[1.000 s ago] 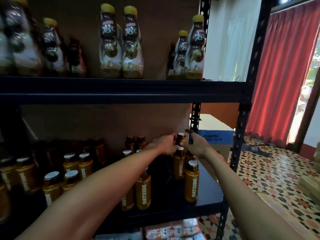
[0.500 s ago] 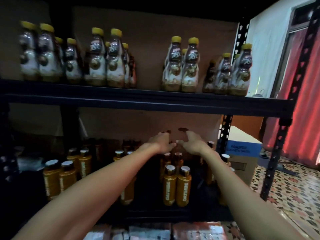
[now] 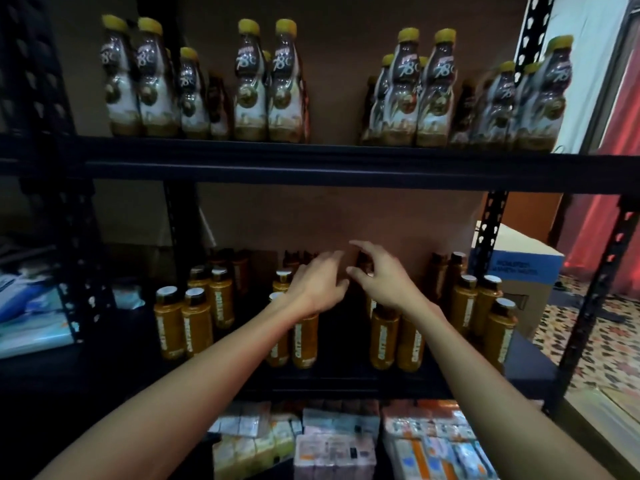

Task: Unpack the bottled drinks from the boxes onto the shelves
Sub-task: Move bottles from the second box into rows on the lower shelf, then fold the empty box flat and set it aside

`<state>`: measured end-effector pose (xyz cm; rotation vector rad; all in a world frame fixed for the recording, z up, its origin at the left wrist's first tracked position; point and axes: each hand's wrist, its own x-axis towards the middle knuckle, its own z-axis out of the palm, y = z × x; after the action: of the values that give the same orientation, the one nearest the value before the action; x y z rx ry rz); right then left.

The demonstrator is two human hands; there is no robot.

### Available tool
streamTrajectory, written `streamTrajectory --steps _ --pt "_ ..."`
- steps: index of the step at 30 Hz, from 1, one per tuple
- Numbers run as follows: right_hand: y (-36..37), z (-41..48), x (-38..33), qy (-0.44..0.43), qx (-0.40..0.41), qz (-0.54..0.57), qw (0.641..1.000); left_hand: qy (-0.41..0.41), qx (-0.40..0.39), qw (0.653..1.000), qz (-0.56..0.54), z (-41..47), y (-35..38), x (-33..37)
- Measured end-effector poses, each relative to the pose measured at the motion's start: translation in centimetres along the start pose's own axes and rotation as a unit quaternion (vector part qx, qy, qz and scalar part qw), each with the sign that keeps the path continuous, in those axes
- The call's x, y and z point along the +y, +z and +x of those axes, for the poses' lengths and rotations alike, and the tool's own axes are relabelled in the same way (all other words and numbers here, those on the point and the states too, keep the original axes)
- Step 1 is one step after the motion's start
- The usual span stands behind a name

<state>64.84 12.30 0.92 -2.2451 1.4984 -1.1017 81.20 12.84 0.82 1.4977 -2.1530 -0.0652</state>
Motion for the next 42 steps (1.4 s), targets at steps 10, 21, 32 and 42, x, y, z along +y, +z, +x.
streamTrajectory --steps 10,21,32,42 --pt "7.0 -9.3 1.2 -0.031 0.036 0.116 0.992 0.022 0.095 0.987 -0.130 -9.0 7.2 -0.8" --pt "16.8 -21.3 7.2 0.070 -0.014 0.165 0.984 -0.008 0.004 0.982 -0.191 -19.9 18.3 -4.2" --pt "23.4 -32.5 18.4 0.295 -0.231 0.089 0.923 -0.246 -0.294 0.922 -0.061 -28.8 29.6 -16.0" --pt "24.1 -32.8 24.0 0.306 -0.263 -0.076 0.912 -0.313 -0.315 0.895 -0.037 -26.5 34.1 -21.0"
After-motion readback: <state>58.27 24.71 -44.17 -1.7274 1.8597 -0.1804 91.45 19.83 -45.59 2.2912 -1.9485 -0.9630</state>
